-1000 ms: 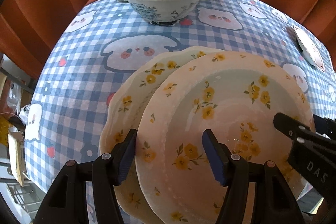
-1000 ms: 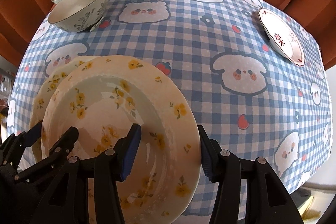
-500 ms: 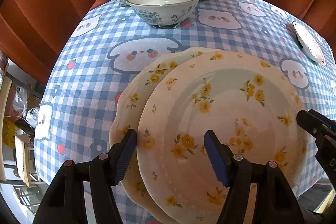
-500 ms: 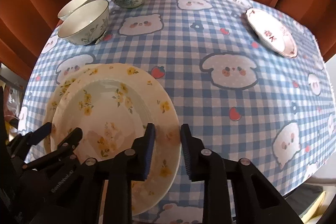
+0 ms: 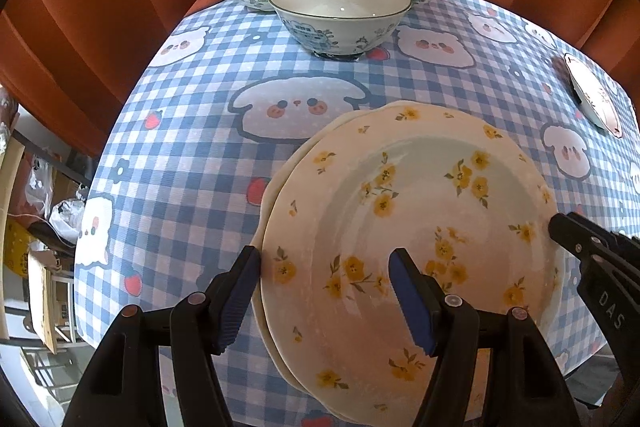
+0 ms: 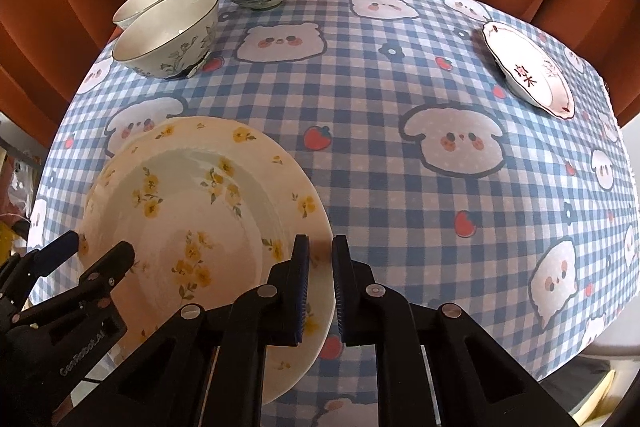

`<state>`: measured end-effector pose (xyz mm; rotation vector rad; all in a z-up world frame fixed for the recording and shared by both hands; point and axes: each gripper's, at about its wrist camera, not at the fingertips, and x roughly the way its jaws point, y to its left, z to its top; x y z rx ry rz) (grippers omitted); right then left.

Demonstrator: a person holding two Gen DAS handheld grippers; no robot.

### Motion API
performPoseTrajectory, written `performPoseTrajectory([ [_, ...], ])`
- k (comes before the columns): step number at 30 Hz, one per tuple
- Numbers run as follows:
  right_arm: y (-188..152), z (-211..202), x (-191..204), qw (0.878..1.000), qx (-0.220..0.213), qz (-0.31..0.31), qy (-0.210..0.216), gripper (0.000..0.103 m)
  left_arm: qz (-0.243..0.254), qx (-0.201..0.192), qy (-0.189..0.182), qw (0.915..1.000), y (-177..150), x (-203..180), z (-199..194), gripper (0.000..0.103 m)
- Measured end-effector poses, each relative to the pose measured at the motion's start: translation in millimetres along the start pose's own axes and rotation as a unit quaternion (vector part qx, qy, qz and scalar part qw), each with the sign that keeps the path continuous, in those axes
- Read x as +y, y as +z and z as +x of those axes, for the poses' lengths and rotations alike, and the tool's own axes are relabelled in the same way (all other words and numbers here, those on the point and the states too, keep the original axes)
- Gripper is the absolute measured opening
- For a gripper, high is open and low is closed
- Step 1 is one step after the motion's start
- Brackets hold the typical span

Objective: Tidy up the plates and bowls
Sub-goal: 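Lower the deep plate onto the first plate and open both grippers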

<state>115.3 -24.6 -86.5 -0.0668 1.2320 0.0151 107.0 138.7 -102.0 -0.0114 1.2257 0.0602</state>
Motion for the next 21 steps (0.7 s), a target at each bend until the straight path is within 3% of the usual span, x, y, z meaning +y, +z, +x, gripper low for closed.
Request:
performPoseTrajectory([
  [3,1.5,1.0,9.3,0.998,0.002,-0.001,0.056,0.014,0.005,-0.002,-0.003,1.0,-0.3,0.5,-0.7,0.069],
  [4,1.5,8.3,18.3,0.997,0.027,-0.008,0.068,0.014,0.008,-0.003,-0.006,0.9999,-0.3,0.9,-1.5,0.069],
  [8,-2.3,15.3,21.2,0.996,0.037,0.017,0.078,0.014,0.02,-0.012,-0.01,0.9997,-1.1,0.9,-6.0,0.069],
  [13,1.4,-5.6,20.1,0.999,-0.001,0.017,0.045,0.014,0.036,-0.014,-0.025,0.9989,-2.1,-4.1,-12.4,0.069],
  [21,-3.2,-14.2,-0.7,0.999,0.008,0.044,0.021,0.014,0.053,-0.022,-0.049,0.9971,2.5,-21.3,-21.8,0.069],
])
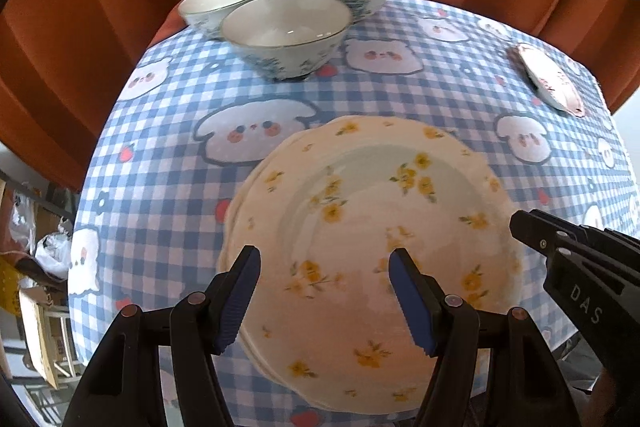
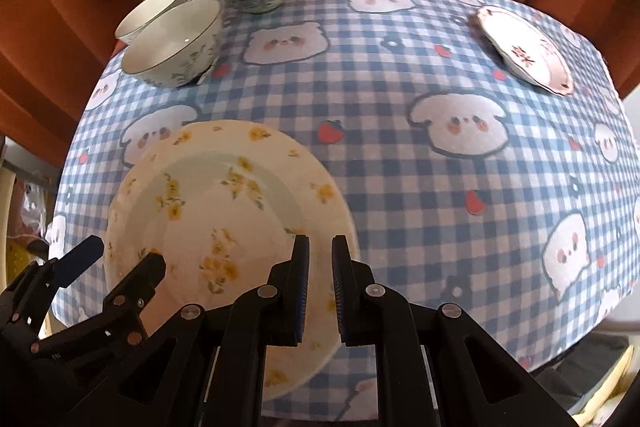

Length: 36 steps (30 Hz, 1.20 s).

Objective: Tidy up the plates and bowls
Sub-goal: 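Lower the deep plate onto the first plate and open both grippers, then move both grippers toward the red-character plate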

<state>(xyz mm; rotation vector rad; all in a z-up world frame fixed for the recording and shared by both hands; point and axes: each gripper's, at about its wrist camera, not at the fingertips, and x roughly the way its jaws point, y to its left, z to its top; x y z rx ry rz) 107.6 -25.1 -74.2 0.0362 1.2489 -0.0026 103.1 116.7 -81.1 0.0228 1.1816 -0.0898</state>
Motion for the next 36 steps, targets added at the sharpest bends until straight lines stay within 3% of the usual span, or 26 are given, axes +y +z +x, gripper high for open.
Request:
performPoseTrajectory([
  [12,6.4,-40.3,-55.7,0.999,-0.046,0.027,-0.011,0.014,0.041,-0.047,-0.033,0.9975,27.9,-66.5,-19.6,0.073],
  [23,27.7,-45.4,-126.5,0.998,-0.06,0.01,0.019,0.015,0.043,-0.052,-0.014,0.9976,52.3,-150.3,-18.6,0.078],
  [36,69.1,-45.5,-237.3,0.997,-0.07,-0.004,0.036,0.015,0.032,-0.061,0.011,0.9976,92.7,-253.3,0.2,0.086],
])
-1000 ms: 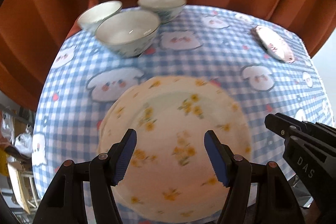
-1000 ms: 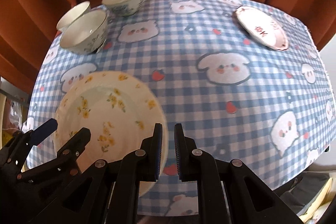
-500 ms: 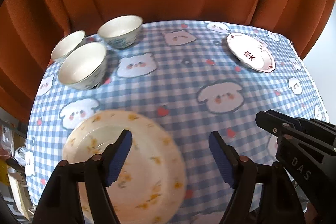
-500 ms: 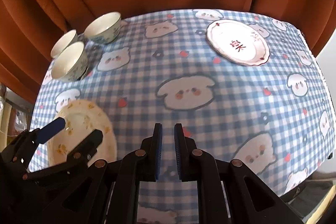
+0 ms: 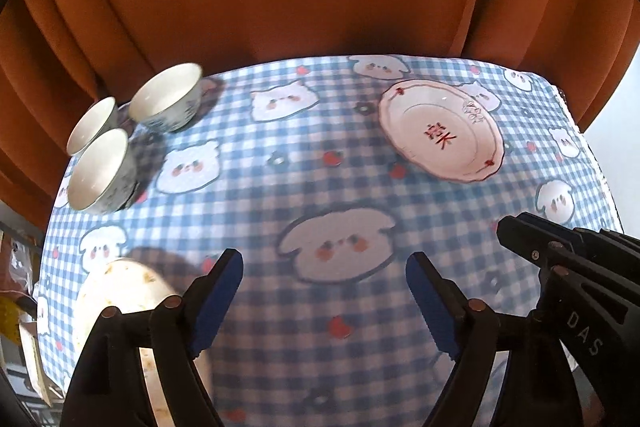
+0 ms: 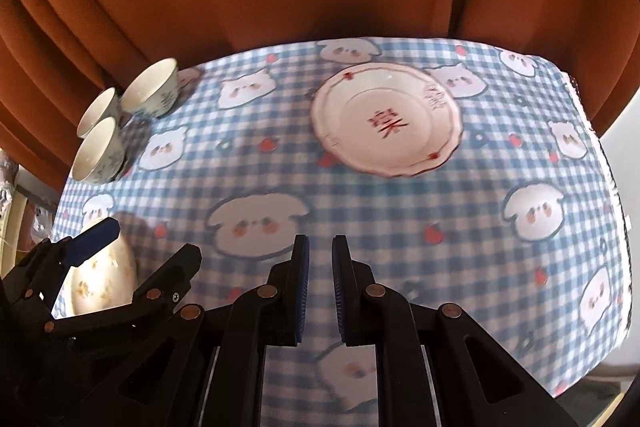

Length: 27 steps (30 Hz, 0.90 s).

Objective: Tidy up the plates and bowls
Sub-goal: 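Move both grippers toward the red-character plate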

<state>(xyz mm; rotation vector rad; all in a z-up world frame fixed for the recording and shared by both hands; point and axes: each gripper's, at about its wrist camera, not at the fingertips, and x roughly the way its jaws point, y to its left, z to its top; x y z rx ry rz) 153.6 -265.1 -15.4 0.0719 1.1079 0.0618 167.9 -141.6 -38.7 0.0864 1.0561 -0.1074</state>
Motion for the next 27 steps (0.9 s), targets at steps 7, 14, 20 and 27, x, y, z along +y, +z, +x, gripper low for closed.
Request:
performPoseTrajectory([
  [7,21.9,8.6,-56.9,1.0,-0.008,-0.002,0.008,0.015,-0.009,0.0,0.009,0.9999,21.3,-45.9,16.4,0.088],
  [14,45.7,21.3,-92.2,1.0,-0.013,-0.003,0.019,0.015,-0.019,-0.014,0.019,0.9995,44.4,-79.5,27.4,0.088],
  [20,66.2,30.0,-108.9,0.999,-0.02,-0.007,0.026,0.015,-0.035,-0.022,0.028,0.9988,61.3,-90.3,39.3,0.088],
  [27,90.6,47.7,-124.3,0.999,-0.026,-0.001,0.026,0.016,-0.038,-0.033,0.03,0.9982,83.8,-106.3,64.5,0.088],
])
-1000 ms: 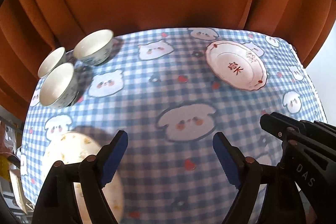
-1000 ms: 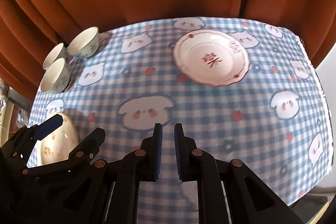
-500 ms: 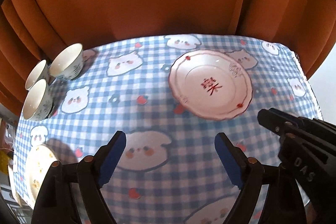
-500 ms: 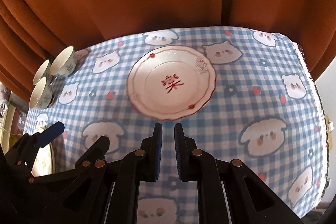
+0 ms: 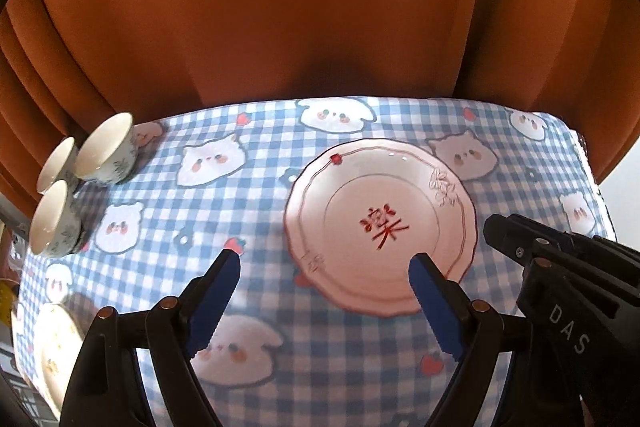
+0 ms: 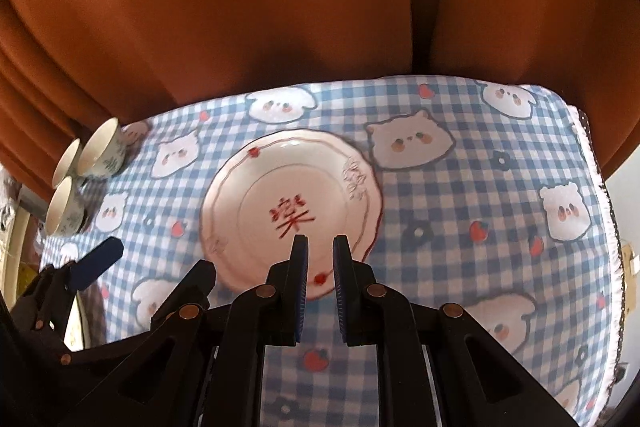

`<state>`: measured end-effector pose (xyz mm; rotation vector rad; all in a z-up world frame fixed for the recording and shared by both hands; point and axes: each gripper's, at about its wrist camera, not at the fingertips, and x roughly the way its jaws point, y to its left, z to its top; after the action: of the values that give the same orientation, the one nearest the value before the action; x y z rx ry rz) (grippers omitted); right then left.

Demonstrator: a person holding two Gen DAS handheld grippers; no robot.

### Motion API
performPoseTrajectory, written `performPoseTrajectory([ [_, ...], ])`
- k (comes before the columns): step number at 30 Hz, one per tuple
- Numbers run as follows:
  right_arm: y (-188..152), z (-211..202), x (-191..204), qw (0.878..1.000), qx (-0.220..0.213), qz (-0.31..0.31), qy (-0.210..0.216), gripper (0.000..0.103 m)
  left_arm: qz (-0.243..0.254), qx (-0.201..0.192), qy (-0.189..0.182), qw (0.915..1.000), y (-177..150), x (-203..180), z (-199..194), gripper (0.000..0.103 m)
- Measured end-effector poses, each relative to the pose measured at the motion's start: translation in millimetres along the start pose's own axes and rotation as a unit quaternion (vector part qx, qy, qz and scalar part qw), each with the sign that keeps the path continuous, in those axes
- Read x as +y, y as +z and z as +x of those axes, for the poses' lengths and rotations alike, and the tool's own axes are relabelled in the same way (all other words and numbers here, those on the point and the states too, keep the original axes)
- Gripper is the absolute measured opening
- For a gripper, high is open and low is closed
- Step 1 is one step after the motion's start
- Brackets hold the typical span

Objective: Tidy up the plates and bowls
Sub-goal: 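Move both grippers toward the red-character plate, then close both grippers on the rim of the red-character plate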

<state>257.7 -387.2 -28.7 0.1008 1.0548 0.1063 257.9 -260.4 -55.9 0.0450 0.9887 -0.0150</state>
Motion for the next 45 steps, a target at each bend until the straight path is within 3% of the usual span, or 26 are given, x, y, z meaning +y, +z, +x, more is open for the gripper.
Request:
performPoseTrajectory([
  [15,26.7,71.6,-28.6,0.999,0.026,0.033,-0.002,0.017,-0.019,0.033,0.022,0.999,18.1,-10.4,66.8,0.088],
  [22,28.3,89.1,-23.9,0.999,0.025,0.023,-0.001,0.028,-0.034,0.04,0.034,0.998,21.3,-2.7,83.6,0.088],
  [27,31.7,92.7,-22.6,0.999,0.026,0.023,0.0,0.03,-0.035,0.05,0.029,0.9977,23.7,-2.0,93.6,0.088],
  [29,32.9,92.1,-23.0,0.999,0.026,0.021,-0.003,0.033,-0.034,0.051,0.025,0.9978,24.2,-2.9,95.4,0.088],
  [31,34.7,89.8,-23.3,0.999,0.017,0.02,-0.02,0.051,-0.034,0.055,0.023,0.9977,24.7,-3.6,97.7,0.088],
  [33,35.9,91.3,-24.6,0.999,0.012,0.02,-0.03,0.057,-0.034,0.058,0.017,0.9976,25.4,-4.6,101.5,0.088],
  [45,33.2,124.7,-28.4,0.998,0.052,0.031,-0.014,0.054,-0.022,0.062,0.017,0.9977,25.1,-4.8,114.3,0.08],
])
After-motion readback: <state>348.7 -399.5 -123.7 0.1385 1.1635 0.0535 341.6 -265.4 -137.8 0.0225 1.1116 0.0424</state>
